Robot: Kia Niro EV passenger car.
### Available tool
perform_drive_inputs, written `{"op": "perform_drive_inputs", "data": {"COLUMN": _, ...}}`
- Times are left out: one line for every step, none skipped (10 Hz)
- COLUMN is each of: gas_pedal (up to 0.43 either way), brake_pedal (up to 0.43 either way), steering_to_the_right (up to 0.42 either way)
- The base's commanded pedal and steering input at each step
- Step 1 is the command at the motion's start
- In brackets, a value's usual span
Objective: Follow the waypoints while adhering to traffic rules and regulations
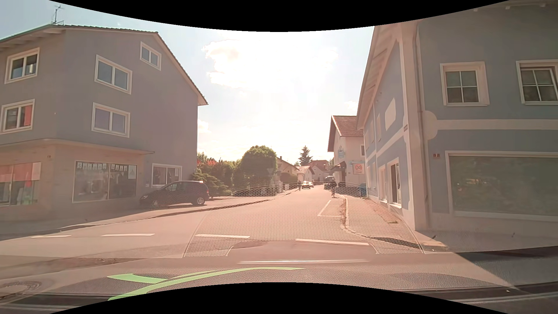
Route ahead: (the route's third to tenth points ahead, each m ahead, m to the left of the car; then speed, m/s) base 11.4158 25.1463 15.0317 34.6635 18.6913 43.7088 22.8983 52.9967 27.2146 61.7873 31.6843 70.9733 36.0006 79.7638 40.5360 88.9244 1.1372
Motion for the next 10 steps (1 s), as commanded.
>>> {"op": "perform_drive_inputs", "data": {"gas_pedal": 0.228, "brake_pedal": 0.000, "steering_to_the_right": -0.669}}
{"op": "perform_drive_inputs", "data": {"gas_pedal": 0.228, "brake_pedal": 0.000, "steering_to_the_right": -0.673}}
{"op": "perform_drive_inputs", "data": {"gas_pedal": 0.228, "brake_pedal": 0.000, "steering_to_the_right": -0.678}}
{"op": "perform_drive_inputs", "data": {"gas_pedal": 0.228, "brake_pedal": 0.000, "steering_to_the_right": -0.686}}
{"op": "perform_drive_inputs", "data": {"gas_pedal": 0.228, "brake_pedal": 0.000, "steering_to_the_right": -0.695}}
{"op": "perform_drive_inputs", "data": {"gas_pedal": 0.228, "brake_pedal": 0.000, "steering_to_the_right": -0.699}}
{"op": "perform_drive_inputs", "data": {"gas_pedal": 0.228, "brake_pedal": 0.000, "steering_to_the_right": -0.699}}
{"op": "perform_drive_inputs", "data": {"gas_pedal": 0.228, "brake_pedal": 0.000, "steering_to_the_right": -0.697}}
{"op": "perform_drive_inputs", "data": {"gas_pedal": 0.228, "brake_pedal": 0.000, "steering_to_the_right": -0.696}}
{"op": "perform_drive_inputs", "data": {"gas_pedal": 0.228, "brake_pedal": 0.000, "steering_to_the_right": -0.691}}
